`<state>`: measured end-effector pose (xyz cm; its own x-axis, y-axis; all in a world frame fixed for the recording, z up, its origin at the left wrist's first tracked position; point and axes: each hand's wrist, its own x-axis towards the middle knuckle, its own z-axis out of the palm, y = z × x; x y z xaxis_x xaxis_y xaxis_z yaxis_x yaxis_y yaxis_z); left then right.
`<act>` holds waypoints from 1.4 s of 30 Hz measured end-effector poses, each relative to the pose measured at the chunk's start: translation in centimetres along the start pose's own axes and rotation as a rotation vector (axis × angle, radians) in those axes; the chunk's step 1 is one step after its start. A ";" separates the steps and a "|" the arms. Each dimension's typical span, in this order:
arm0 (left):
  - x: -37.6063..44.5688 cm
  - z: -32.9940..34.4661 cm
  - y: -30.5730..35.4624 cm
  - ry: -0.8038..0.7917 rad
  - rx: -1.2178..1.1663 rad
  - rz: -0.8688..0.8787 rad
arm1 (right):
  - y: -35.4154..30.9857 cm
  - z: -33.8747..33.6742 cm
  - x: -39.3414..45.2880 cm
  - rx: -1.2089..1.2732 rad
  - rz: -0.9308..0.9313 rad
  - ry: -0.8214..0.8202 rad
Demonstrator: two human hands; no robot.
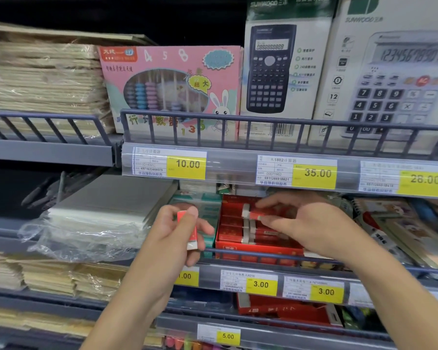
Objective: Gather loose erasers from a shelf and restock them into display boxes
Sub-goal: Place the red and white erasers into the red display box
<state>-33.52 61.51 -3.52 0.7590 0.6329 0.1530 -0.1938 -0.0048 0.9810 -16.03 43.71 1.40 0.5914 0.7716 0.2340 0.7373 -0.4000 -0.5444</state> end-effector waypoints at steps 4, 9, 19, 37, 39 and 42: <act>0.3 -0.3 0.0 0.045 -0.042 -0.014 | 1.4 -0.7 -0.1 -0.141 -0.037 -0.101; 0.1 -0.2 0.2 0.026 0.012 0.002 | 2.3 -0.8 0.4 -0.212 -0.053 -0.219; -0.4 -0.3 0.7 -0.079 0.052 0.030 | 2.4 0.5 2.7 -0.206 -0.072 -0.300; -0.6 0.2 0.3 -0.121 0.129 0.105 | -2.7 1.6 -0.7 0.580 -0.209 -0.183; -0.7 0.4 0.4 -0.132 0.116 0.124 | -2.6 2.1 -0.5 0.663 -0.179 -0.154; -0.8 0.7 0.7 -0.139 0.142 0.175 | -2.4 2.7 -0.3 0.750 -0.128 -0.124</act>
<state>-33.82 60.42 -2.84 0.8019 0.5003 0.3267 -0.2477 -0.2194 0.9437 -18.87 45.80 0.45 0.4426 0.8569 0.2641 0.3526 0.1045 -0.9299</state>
